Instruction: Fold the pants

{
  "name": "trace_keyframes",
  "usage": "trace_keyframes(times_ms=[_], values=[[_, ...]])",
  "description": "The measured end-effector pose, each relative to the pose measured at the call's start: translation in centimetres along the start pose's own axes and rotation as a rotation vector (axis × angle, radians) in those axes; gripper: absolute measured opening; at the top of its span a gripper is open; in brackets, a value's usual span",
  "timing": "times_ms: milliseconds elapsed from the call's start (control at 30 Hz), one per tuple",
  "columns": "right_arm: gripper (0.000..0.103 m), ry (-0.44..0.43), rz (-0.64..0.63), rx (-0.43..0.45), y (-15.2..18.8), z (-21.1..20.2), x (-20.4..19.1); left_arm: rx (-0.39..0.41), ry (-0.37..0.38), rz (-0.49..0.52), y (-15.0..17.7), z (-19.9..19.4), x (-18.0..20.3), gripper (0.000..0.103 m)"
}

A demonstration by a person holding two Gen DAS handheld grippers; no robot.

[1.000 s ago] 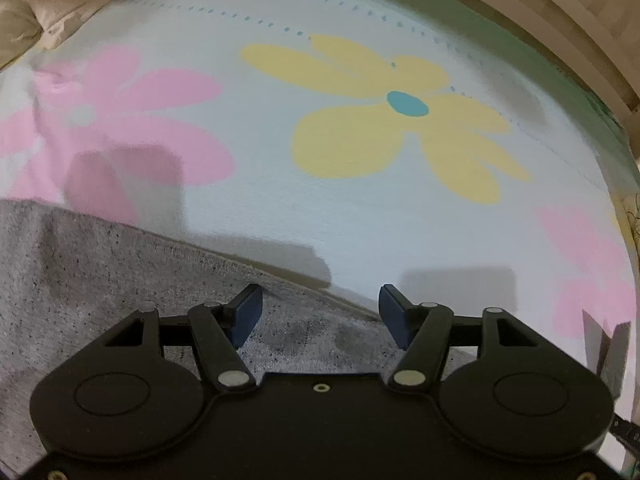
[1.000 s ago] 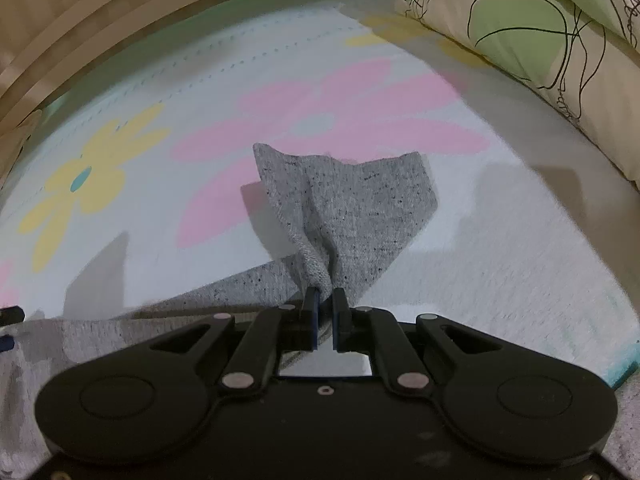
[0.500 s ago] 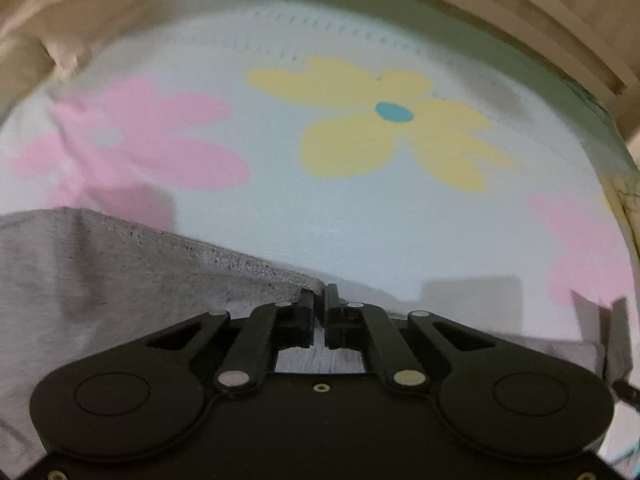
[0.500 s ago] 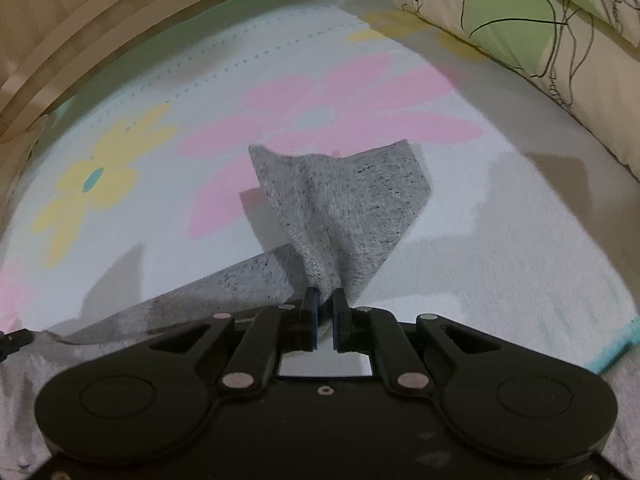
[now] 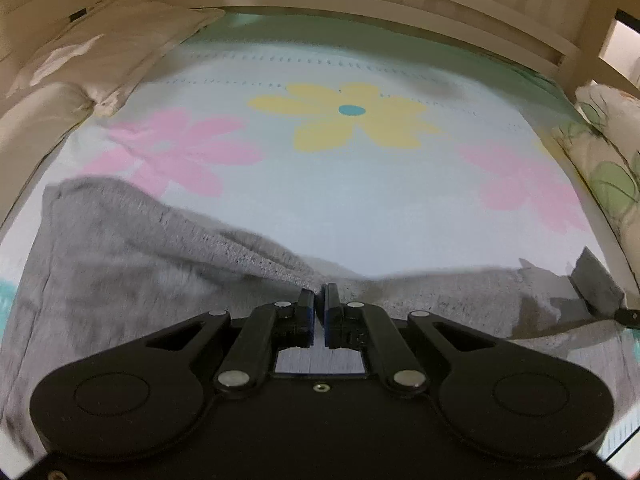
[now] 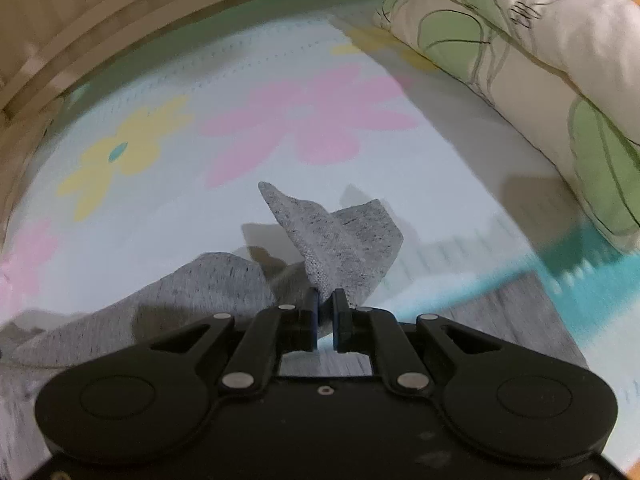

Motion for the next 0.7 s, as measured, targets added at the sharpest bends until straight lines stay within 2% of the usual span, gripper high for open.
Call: trace_keyframes(times_ms=[167,400,700], values=[[0.007,0.013,-0.020,-0.056,2.8,-1.4,0.1,-0.006,-0.003,-0.010,3.9,-1.9,-1.4,0.006],[0.007,0.065,-0.079,-0.154,6.3,-0.5,-0.1,-0.031,-0.039,0.023,9.2,-2.1,-2.0,0.006],[0.007,0.104,-0.111,-0.222,8.4,1.0,-0.8,-0.069,-0.082,0.099,11.7,-0.3,-1.0,0.006]])
Point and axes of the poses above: each gripper's, at about its wrist camera, not at the fingertips, and z roughly the way its jaws point, x to its right, y to its underside, the point moved 2 cm from there along z, roughly the way its jaws point, and after that the axes turned 11 degrees about -z, right-handed, at the moved point
